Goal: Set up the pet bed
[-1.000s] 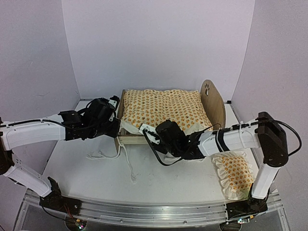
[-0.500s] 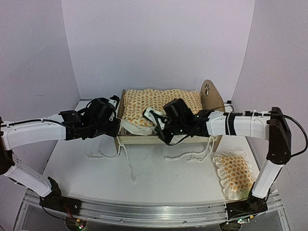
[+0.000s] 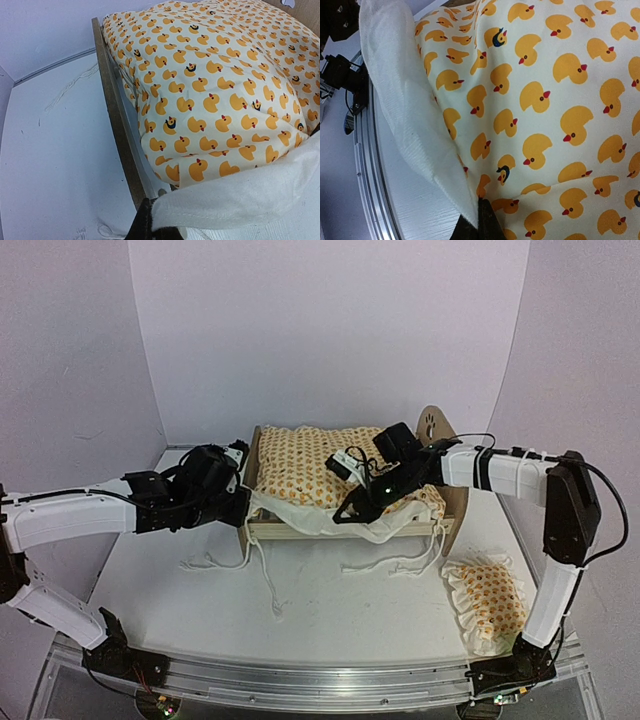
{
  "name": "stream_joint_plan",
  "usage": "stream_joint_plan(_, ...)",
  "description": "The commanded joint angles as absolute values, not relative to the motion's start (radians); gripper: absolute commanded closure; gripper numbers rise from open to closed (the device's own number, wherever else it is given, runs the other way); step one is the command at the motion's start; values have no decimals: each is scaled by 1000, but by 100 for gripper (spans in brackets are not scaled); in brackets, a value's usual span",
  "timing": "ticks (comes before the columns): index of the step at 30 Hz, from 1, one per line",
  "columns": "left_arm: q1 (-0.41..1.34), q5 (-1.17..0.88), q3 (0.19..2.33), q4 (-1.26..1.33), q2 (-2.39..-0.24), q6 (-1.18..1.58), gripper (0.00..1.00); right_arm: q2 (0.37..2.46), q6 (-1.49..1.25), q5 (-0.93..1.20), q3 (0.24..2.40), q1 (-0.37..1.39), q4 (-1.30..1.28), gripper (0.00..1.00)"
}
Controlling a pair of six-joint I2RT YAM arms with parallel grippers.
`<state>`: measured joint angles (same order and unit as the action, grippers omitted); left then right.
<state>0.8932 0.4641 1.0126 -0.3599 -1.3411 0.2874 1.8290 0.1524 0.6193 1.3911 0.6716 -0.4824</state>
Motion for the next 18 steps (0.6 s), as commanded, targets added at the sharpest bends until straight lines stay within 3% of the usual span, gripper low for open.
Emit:
stream_joint_plan(1,887,456,994,-355,-1304,288,100,1866,67,651,1502,675,-601,81)
stream_joint_plan(3,887,401,988,-360,-1302,275,99,1849,39,522,1528,675,-655,58)
stream_joint_plan(4,887,383,983,-362,-1299,274,97,1834,38,464,1537,675,-689,53)
stream_joint_plan(5,887,357,975,-365,-1292,273,90,1808,39,411,1540,675,-727,46)
stream_joint_plan(8,887,363,958,-380,-1258,264,57,1677,37,259,1511,675,-803,34)
stream_joint_plan(13,886,363,998,-419,-1174,241,21,1476,12,-21,1370,675,-877,25)
stream_joint_plan(18,886,286,1039,-382,-1124,252,9,1294,-43,-206,1197,675,-842,22)
